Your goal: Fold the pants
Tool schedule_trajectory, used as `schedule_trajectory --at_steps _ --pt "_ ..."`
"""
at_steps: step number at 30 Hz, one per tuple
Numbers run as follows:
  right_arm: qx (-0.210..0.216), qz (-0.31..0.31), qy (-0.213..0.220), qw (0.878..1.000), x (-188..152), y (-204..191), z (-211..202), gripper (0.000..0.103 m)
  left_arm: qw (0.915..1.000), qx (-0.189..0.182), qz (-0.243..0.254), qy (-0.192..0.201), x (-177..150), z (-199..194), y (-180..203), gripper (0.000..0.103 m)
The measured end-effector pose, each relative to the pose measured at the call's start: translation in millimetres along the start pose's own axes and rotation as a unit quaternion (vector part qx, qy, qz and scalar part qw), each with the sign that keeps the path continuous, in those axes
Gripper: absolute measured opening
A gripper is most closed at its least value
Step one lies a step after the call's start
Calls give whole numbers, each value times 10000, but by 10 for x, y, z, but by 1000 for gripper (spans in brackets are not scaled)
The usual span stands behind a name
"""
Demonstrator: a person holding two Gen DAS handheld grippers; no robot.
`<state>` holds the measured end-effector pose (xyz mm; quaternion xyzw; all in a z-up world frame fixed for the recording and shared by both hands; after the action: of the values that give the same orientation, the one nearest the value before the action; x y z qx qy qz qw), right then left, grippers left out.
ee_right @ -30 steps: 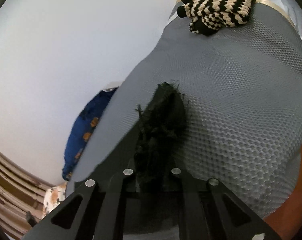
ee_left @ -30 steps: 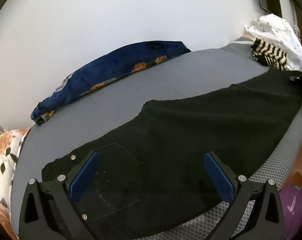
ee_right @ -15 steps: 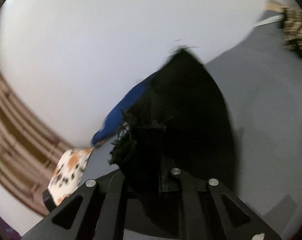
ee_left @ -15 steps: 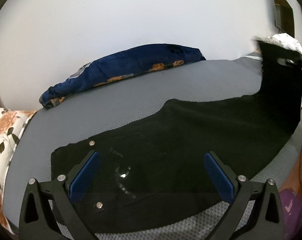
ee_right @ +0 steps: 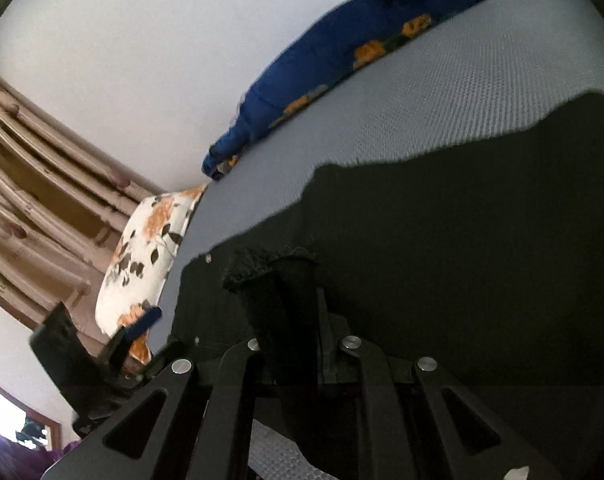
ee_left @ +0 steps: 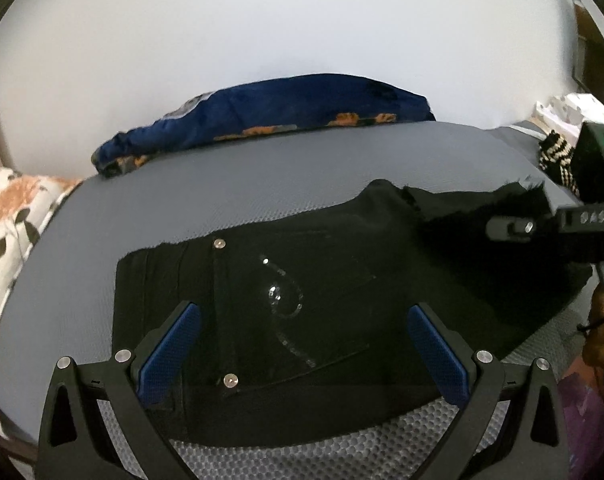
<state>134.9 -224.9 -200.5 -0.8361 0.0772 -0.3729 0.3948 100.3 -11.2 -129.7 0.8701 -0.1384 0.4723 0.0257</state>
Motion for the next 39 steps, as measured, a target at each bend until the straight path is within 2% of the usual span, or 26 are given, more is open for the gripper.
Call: schedule_trajectory --at_steps 4,6,10,12,13,15,17,18,19,21,23,27,28,30,33,34,35,36,37,38,39 --pt "35 -322 250 9992 136 -198 -78 9 9999 0 -108 -34 -27 17 -48 102" --pt "23 -517 230 9984 134 -276 -41 9 9999 -9 -131 -75 -37 33 -58 102" --pt "-385 -1102 -235 9929 -156 -231 233 10 9999 20 -138 -34 -16 14 -74 102" --pt "-441 -1223 -426 9906 -304 -192 319 16 9999 43 -150 -17 -11 6 -87 102" --pt "-340 -1202 -484 9910 -329 -198 338 19 9999 54 -161 -15 -13 4 -98 102" --pt "127 -1002 -690 9925 -382 -237 329 31 9998 61 -194 -54 -22 17 -111 102" --pt "600 -882 -946 9898 -437 -301 288 39 9996 54 -260 -95 -30 33 -119 102" --pt "852 -735 -938 9892 -414 -317 222 42 9995 37 -294 -123 -30 40 -120 102" --pt "1070 -512 -766 9900 -334 -306 110 45 9994 13 -314 -130 -22 39 -120 102" --pt "1326 -117 -283 9907 -112 -202 -176 66 9995 -32 -321 -69 2 14 -107 102" --pt "1187 154 175 9927 100 11 -470 73 9994 -190 -293 -27 41 -1 -66 102" --pt "469 650 676 9945 365 644 -938 73 9972 -713 -212 -7 150 21 147 102" --pt "240 688 706 9948 371 775 -1024 73 9959 -864 -255 -15 176 30 196 102" --pt "162 614 592 9962 307 824 -1070 73 9898 -1349 -460 -54 256 73 319 102" --pt "443 815 201 9955 111 684 -1028 73 9829 -1631 -841 -112 341 171 375 102" --pt "633 899 150 9938 74 595 -1018 73 9767 -1837 -1080 -272 356 244 391 102" --pt "821 977 76 9918 -6 474 -999 73 9632 -2224 -1406 -554 349 337 422 102" --pt "897 1062 -48 9903 -120 369 -956 73 9457 -2585 -1757 -891 322 440 456 102" --pt "856 1093 -213 9901 -268 287 -884 73 9340 -2745 -1994 -1119 293 507 471 102" --pt "831 1064 -302 9904 -376 228 -830 73 9113 -3031 -2389 -1436 246 612 493 102" --pt "803 1060 -325 9906 -448 201 -802 73 8984 -3178 -2596 -1565 226 655 509 102"
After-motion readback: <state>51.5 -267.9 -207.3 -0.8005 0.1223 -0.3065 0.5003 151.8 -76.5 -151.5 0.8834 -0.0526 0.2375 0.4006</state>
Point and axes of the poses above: each gripper's, at about its wrist camera, not at the fingertips, and z roughly the way its jaws point, y to its right, x to its top, the point moved 6 cm from there along z, roughly the way its jaws point, and after that the axes turned 9 degrees about y, right-handed, at the moved point
